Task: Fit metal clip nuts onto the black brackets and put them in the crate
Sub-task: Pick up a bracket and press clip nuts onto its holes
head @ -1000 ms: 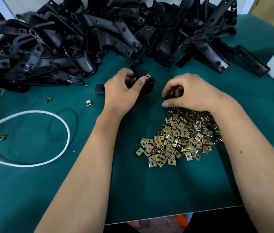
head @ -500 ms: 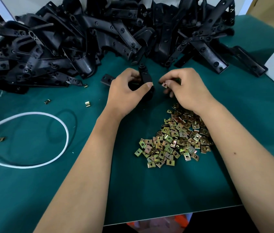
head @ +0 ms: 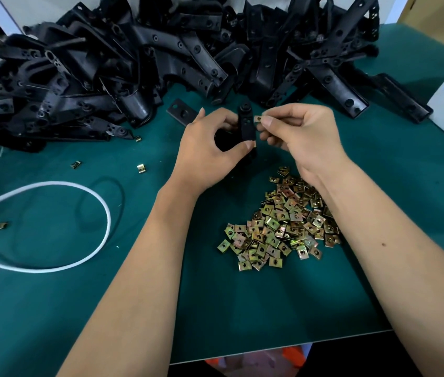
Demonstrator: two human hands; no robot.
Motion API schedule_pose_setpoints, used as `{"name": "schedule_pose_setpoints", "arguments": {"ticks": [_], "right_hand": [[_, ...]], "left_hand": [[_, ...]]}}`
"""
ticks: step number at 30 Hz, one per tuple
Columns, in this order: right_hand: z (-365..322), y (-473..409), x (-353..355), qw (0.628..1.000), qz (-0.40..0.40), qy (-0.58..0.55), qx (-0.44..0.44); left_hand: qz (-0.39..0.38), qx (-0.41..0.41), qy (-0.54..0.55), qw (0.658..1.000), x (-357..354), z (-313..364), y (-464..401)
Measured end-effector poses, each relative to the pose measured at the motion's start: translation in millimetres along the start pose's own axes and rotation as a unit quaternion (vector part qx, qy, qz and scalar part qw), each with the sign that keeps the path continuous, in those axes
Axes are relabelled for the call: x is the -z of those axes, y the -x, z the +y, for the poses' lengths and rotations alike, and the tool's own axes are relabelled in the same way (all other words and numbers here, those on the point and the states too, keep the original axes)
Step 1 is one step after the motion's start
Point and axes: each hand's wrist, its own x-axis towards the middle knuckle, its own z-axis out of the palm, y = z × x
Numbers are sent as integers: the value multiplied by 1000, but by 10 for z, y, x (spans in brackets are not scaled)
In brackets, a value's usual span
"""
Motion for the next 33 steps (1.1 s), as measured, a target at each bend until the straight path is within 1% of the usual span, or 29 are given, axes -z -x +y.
{"name": "schedule_pose_setpoints", "arguments": {"ticks": [5, 11, 20, 24, 33], "right_hand": [[7, -19, 18, 1000, 5, -7, 6], [31, -11, -15, 1000, 20, -12, -7], [32, -6, -57, 997, 47, -47, -46], [38, 6, -80, 991, 68, -91, -77], [29, 14, -84, 985, 80, -109, -106]], "left_hand": [[0, -7, -18, 1000, 0, 13, 2], [3, -12, -35, 999, 1, 21, -1], [-2, -28, -68, 997, -31, 50, -13], [1, -25, -62, 998, -48, 51, -16], [9, -35, -62, 997, -63, 56, -16]]}}
